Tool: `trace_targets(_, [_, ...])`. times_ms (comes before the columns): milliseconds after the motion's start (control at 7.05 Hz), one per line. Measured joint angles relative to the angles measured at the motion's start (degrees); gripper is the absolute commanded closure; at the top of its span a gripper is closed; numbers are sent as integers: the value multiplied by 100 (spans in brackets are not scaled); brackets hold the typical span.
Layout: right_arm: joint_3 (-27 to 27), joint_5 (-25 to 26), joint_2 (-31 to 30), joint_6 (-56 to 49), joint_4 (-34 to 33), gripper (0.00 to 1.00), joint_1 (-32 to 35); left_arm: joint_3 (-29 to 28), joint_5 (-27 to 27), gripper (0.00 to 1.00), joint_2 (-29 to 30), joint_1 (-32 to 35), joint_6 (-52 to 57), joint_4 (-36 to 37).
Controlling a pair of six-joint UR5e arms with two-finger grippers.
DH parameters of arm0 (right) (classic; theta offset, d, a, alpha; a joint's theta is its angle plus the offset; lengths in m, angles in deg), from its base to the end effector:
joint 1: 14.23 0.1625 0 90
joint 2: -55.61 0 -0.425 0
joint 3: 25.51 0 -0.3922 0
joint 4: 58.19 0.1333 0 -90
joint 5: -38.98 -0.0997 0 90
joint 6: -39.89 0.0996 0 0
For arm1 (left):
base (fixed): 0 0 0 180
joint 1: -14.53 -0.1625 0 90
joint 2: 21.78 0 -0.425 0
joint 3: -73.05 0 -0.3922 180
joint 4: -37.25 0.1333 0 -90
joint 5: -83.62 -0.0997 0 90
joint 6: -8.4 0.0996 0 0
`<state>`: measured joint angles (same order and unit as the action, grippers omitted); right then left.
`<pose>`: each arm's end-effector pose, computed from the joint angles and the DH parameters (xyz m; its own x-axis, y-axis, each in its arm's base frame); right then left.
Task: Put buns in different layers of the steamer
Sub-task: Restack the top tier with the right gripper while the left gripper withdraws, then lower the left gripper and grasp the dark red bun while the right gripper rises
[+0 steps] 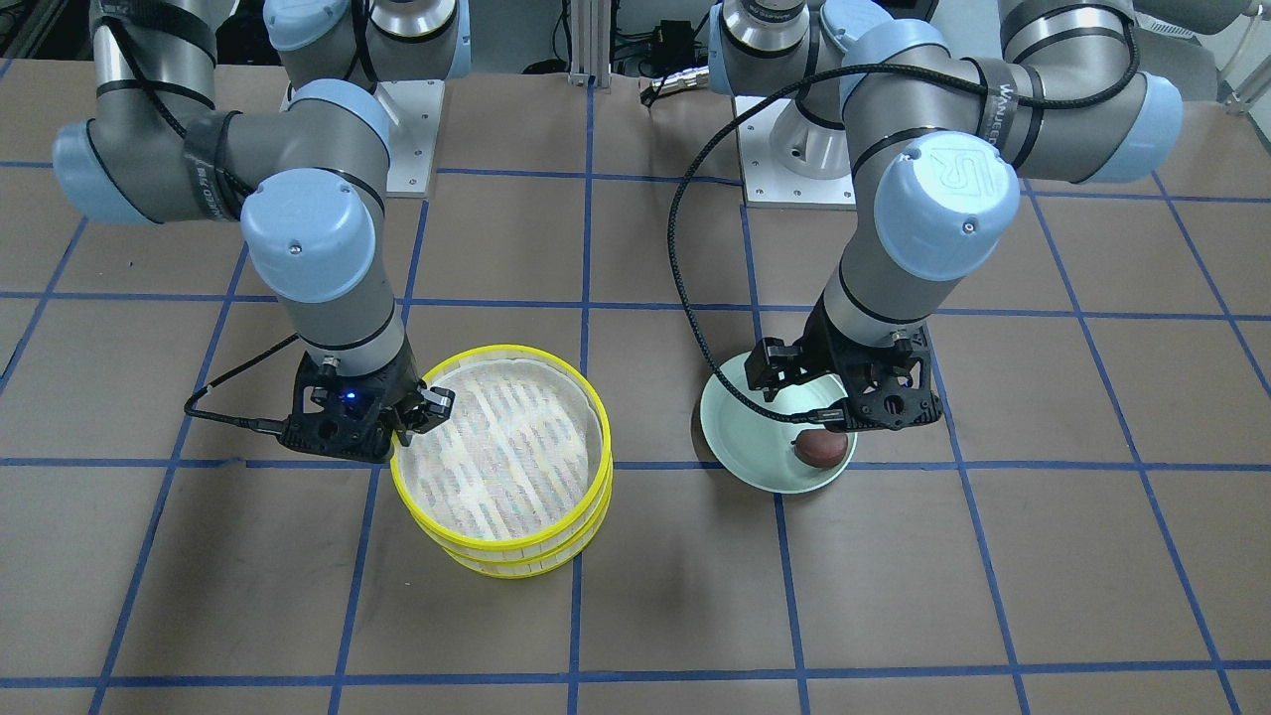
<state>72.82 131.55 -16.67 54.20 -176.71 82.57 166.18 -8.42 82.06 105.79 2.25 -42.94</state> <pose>0.1973 -0.5662 0.3000 -0.9906 0.1324 0.0328 0.1306 0.9900 -0.0528 -0.1421 -0.5603 0.3495 -0.9956 -0.0800 -0.0485 -0.0853 0.9891 0.1201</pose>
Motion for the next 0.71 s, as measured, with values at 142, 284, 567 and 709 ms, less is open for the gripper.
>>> trace_targets(142, [13,10,50,18,-62,100,34,287,-20,0,44,-94,168,98])
trace_targets(284, [24,19,74,20,-82,100,45,521,-28,0,122,-137,290,274])
trace_targets(567, [45,69,92,17,-80,100,58,721,-45,0,309,-224,725,528])
trace_targets(709, [56,101,97,13,-61,100,63,725,-40,1,454,-291,998,748])
